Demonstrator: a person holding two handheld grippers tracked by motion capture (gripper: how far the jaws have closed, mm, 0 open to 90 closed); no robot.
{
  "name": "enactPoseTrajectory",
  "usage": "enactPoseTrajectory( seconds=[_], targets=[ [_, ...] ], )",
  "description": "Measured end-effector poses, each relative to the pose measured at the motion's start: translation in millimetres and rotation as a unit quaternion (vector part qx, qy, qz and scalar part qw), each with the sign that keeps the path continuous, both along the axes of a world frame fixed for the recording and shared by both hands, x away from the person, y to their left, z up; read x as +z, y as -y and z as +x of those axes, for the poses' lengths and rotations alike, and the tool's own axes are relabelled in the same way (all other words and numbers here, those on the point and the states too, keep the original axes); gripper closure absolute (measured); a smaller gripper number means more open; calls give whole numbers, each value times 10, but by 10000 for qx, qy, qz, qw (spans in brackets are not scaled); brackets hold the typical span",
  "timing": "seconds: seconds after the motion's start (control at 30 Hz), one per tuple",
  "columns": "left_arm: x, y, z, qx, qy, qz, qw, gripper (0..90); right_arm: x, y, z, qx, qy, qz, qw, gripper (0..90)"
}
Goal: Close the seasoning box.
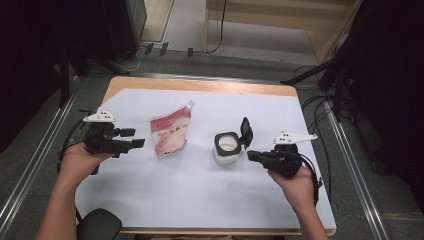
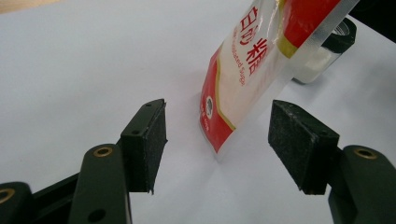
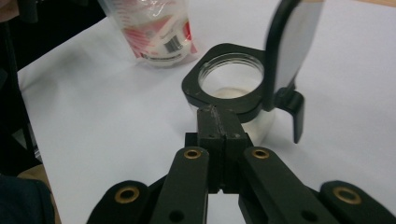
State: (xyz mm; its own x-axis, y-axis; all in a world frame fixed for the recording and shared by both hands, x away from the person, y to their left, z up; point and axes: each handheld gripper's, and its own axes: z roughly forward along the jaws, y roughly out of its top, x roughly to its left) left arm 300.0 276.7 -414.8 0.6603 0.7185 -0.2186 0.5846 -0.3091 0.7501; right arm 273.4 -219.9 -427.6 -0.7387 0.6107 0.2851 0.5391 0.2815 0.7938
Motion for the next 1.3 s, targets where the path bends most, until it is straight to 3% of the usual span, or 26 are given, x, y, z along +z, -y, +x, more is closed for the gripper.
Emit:
enactPoseTrajectory(
  seconds=[0.07, 0.2, 0.37, 0.5, 0.97, 1.3],
  targets=[
    [4, -1, 7, -35, 26, 38, 10000, 382, 7, 42, 14, -63, 7, 16, 10000, 900],
    [-20, 16, 23, -91, 297, 166, 9994, 391, 25, 123, 50, -203, -7, 10, 9998, 900],
    [-37, 29, 47, -88, 154, 137, 9997, 386, 8, 153, 173, -378, -59, -3, 9993, 900],
    [-44, 44, 48, -73, 162, 87, 9998, 383, 14, 158, 279, -556, -109, 51, 9984, 900],
    [-87, 66, 50, -59, 82, 107, 9999, 382, 123, 111, 585, -632, -141, 99, 9979, 900],
    [-116, 71, 59, -34, 14, 131, 9999, 379, 269, 58, 638, -609, -33, 222, 9979, 900]
  ],
)
